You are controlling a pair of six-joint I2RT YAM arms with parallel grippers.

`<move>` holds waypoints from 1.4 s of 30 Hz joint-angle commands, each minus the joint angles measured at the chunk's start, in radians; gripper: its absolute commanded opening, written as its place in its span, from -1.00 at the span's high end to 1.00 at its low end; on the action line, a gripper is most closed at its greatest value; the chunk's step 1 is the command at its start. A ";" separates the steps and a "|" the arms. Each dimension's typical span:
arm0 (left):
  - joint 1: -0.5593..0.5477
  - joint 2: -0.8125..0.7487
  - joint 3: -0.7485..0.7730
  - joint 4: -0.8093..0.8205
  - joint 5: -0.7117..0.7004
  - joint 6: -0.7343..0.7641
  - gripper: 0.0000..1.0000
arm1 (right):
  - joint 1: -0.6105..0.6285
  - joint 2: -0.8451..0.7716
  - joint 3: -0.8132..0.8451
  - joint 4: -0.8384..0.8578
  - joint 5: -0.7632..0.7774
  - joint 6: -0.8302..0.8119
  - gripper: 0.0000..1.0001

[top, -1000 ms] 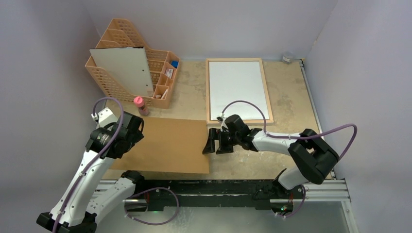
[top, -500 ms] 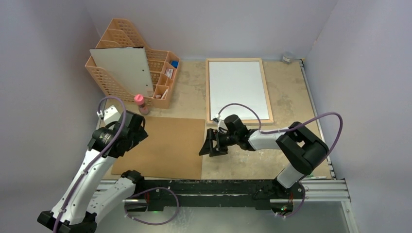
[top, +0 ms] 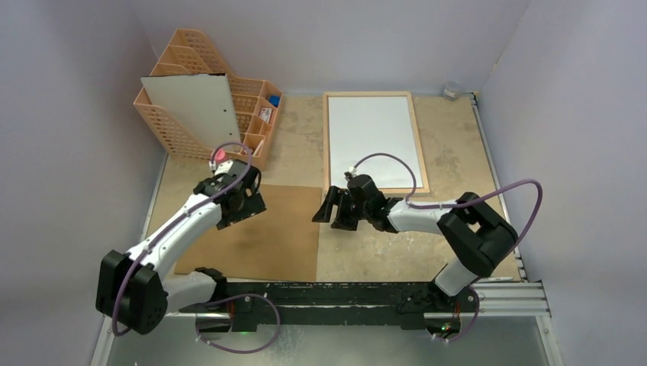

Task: Put the photo into the frame
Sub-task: Move the photo frame item to the center of the board.

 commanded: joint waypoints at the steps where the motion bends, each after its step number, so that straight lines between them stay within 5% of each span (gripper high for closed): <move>1: 0.041 0.084 0.038 0.114 -0.116 0.055 -0.78 | -0.003 0.052 0.086 -0.092 0.204 0.017 -0.57; 8: 0.369 0.118 0.019 0.315 0.043 0.177 -0.83 | -0.003 0.078 0.132 -0.141 0.265 0.018 -0.56; 16: 0.588 0.065 -0.105 0.574 0.095 0.220 -0.86 | -0.002 0.116 0.141 -0.121 0.239 -0.031 -0.56; 23: 0.687 0.098 -0.163 0.727 0.086 0.307 -0.83 | -0.003 0.148 0.139 -0.064 0.166 -0.058 -0.58; 30: 0.863 0.285 -0.164 0.743 0.358 0.257 -0.76 | -0.002 0.200 0.149 0.006 0.101 -0.061 -0.56; 42: 0.902 0.282 -0.217 0.719 0.553 0.183 -0.67 | 0.002 0.218 0.202 0.237 -0.130 -0.097 -0.48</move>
